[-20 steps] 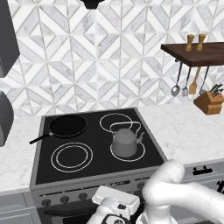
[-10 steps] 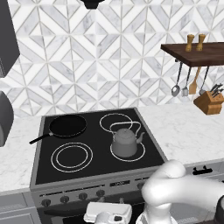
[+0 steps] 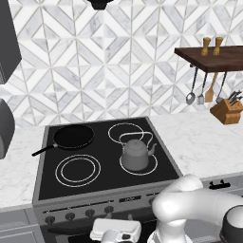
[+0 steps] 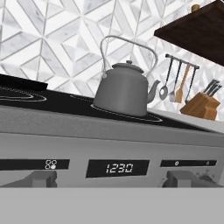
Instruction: Pick the kettle from the counter and place it on a stove burner. Then turn the burner on.
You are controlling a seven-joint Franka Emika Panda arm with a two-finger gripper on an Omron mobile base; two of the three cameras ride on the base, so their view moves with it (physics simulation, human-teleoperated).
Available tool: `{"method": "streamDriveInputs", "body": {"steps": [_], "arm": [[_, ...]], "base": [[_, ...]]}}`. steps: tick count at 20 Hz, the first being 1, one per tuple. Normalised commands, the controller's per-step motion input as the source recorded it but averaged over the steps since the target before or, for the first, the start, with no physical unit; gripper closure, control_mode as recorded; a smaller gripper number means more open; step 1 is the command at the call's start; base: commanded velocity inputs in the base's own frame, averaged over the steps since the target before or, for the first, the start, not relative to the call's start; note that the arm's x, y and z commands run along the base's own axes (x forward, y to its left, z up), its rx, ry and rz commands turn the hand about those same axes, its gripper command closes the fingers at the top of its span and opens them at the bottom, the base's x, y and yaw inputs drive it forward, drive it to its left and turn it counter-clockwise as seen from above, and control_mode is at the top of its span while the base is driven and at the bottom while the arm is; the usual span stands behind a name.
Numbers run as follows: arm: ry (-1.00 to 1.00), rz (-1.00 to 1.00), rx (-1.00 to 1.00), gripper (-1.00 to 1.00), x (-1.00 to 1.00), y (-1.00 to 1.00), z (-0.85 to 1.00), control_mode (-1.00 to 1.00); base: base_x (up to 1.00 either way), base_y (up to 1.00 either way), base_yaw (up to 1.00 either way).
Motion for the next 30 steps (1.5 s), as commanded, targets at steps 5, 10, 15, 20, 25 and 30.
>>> {"method": "streamDriveInputs", "body": {"steps": [5, 10, 15, 20, 25, 30], "arm": [[0.00, 0.01, 0.00, -1.00, 0.07, 0.00, -0.03, -1.00], [0.00, 0.08, 0.00, -1.00, 0.15, 0.00, -0.14, -1.00], [0.00, 0.08, 0.00, -1.00, 0.30, 0.00, -0.05, -1.00], [0.00, 0.09, 0.00, -1.00, 0.13, 0.00, -0.11, -1.00], [0.00, 0.09, 0.00, -1.00, 0.00, 0.01, -0.40, -1.00], [0.00, 0.03, 0.00, -1.00, 0.21, 0.00, -0.09, -1.00]], "base": [[0.00, 0.00, 0.00], [0.00, 0.00, 0.00], [0.00, 0.00, 0.00], [0.00, 0.00, 0.00], [0.00, 0.00, 0.00], [0.00, 0.00, 0.00]]}}
